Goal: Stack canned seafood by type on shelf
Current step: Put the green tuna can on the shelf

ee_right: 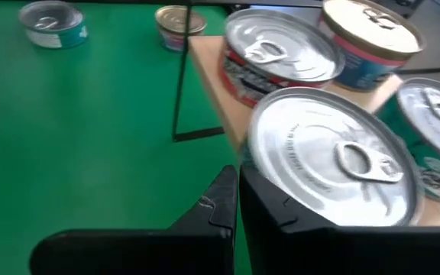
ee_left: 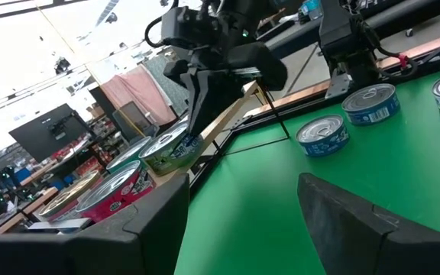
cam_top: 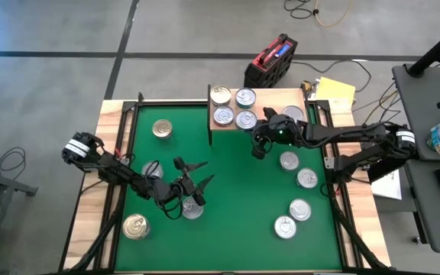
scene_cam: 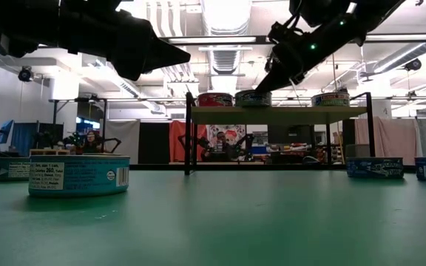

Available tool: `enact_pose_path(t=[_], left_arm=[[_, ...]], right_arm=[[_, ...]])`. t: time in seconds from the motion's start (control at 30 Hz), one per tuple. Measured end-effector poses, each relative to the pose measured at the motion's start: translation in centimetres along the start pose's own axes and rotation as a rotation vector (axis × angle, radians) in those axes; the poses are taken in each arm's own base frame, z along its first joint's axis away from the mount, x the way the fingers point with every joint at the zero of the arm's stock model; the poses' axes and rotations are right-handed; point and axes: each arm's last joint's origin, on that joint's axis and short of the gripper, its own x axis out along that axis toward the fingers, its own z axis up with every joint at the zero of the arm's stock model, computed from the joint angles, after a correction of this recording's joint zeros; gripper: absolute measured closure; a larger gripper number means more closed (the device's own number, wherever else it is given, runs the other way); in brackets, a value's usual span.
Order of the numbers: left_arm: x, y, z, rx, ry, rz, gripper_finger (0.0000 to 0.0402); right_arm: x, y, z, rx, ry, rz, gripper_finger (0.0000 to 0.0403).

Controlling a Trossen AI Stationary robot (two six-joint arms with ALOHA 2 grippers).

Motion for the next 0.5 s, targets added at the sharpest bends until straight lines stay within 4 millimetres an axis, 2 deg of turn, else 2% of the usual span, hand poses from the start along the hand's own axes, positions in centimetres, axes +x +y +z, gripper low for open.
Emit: enact_pose_path(t=[0.5], left_arm=[[-0.01, -0.05, -0.07, 0.006, 0.005, -0.003, 0.0173]], right_arm=[[0.11, -0.9, -0.08, 0.013, 0.003, -0.045, 0.0394]])
